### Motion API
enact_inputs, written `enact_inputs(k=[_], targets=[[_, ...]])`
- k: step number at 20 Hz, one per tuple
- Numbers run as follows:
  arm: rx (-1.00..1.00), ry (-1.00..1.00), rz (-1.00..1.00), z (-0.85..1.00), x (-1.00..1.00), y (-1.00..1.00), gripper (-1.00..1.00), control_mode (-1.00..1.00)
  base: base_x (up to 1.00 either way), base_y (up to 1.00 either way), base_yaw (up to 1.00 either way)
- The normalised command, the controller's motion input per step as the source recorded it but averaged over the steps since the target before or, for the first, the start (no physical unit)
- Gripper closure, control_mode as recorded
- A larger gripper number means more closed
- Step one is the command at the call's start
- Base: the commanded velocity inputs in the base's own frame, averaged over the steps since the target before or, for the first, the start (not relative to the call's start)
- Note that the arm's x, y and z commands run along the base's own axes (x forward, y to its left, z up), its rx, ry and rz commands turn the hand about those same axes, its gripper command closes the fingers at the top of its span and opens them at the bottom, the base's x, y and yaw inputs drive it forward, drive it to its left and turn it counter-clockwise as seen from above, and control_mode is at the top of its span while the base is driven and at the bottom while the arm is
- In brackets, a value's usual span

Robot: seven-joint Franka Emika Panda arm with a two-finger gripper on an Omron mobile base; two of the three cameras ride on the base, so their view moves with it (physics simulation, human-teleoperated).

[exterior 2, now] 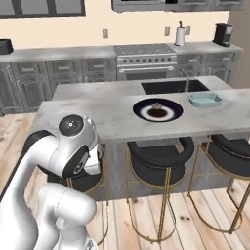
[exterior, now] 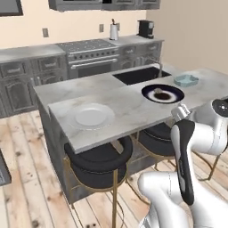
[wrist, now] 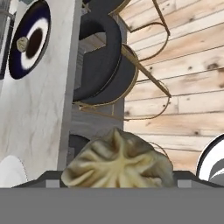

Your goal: Place two dumplings into each of the tupperware containers and then place the containers in the fridge.

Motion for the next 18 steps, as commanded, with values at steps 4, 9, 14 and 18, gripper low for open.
enact_inputs(k=[4, 9, 14, 18], targets=[[0.0, 0.0, 0.0, 0.0, 0.0, 0.0, 1.0, 1.0, 0.0, -0.99, 0.3], [0.0, 0.0, 0.0, 0.0, 0.0, 0.0, 1.0, 1.0, -0.02, -0.96, 0.25], [0.0, 0.0, 0.0, 0.0, 0.0, 0.0, 1.0, 1.0, -0.31, -0.89, 0.23], [0.0, 0.0, 0.0, 0.0, 0.0, 0.0, 1.0, 1.0, -0.21, -0.73, 0.23]])
